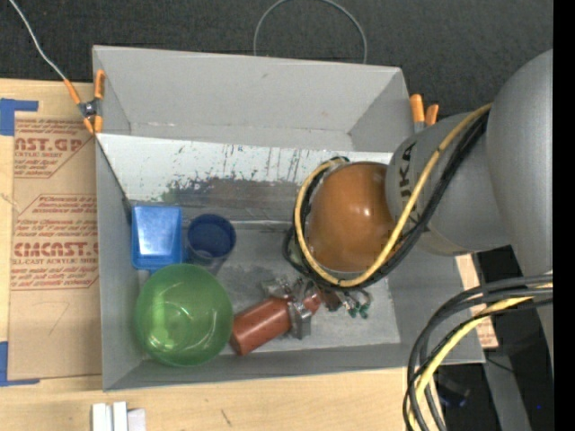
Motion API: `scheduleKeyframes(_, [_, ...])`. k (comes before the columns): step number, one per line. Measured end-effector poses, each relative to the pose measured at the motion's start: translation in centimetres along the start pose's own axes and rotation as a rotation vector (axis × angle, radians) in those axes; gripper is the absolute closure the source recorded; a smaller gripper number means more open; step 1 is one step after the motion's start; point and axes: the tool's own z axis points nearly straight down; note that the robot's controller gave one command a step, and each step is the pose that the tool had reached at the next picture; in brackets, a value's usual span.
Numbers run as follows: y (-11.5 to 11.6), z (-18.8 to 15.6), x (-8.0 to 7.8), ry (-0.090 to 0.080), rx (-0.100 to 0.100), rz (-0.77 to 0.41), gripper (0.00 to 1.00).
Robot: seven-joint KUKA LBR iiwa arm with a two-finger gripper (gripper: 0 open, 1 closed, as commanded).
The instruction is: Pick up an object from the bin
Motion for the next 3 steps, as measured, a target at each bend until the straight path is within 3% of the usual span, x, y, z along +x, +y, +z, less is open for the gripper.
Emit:
scheduleKeyframes(2, [-0.5,-0.3,-0.2,-0.001,0.000,-0.017,1.00])
scheduleKeyframes(3, [-1.1,-10.3,0.4,0.001,-0.002,-0.018,1.00])
